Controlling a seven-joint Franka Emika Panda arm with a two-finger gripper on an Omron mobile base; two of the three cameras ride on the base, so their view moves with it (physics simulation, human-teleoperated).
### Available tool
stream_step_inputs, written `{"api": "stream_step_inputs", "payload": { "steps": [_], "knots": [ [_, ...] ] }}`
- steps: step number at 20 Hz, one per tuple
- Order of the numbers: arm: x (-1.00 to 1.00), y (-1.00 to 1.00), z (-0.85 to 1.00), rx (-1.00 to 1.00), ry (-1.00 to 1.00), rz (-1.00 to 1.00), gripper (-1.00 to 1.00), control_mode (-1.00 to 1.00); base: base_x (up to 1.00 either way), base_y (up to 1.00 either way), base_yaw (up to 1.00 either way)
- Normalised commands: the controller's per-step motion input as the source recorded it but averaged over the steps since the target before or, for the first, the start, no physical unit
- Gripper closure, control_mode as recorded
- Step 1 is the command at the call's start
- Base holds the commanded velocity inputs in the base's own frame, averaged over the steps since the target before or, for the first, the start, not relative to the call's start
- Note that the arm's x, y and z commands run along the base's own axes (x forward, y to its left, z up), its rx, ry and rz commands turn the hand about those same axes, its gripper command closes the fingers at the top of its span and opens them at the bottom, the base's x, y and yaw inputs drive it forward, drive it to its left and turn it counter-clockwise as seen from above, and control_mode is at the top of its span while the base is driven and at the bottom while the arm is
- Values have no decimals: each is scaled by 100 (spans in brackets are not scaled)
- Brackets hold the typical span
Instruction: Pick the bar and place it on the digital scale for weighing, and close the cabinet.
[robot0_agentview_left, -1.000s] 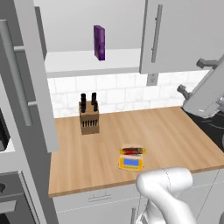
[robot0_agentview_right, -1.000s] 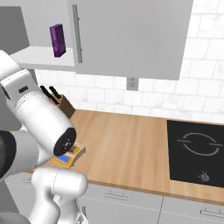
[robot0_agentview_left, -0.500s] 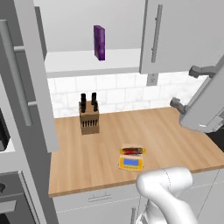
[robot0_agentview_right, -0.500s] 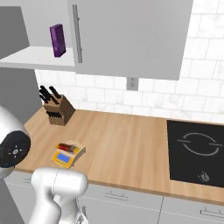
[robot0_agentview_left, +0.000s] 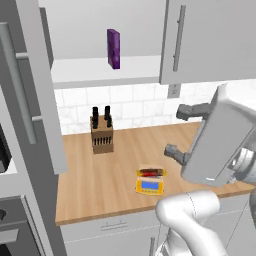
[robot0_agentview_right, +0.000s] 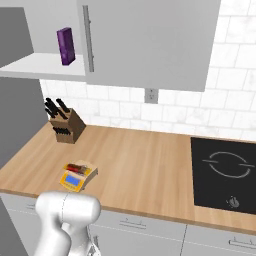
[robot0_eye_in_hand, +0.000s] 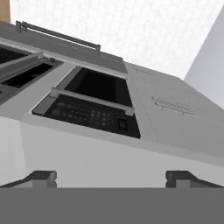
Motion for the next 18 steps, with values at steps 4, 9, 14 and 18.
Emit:
{"api": "stream_step_inputs", "payload": {
  "steps": [4,9,14,18],
  "knots": [
    [-14,100,-42,-5,6,-10,-100,-100,0,0,0],
    [-11,96,-11,0,2,-11,-100,-100,0,0,0],
    [-12,100,-4,0,19,-5,-100,-100,0,0,0],
    [2,80,-1,-4,34,0,-100,-100,0,0,0]
  ]
}}
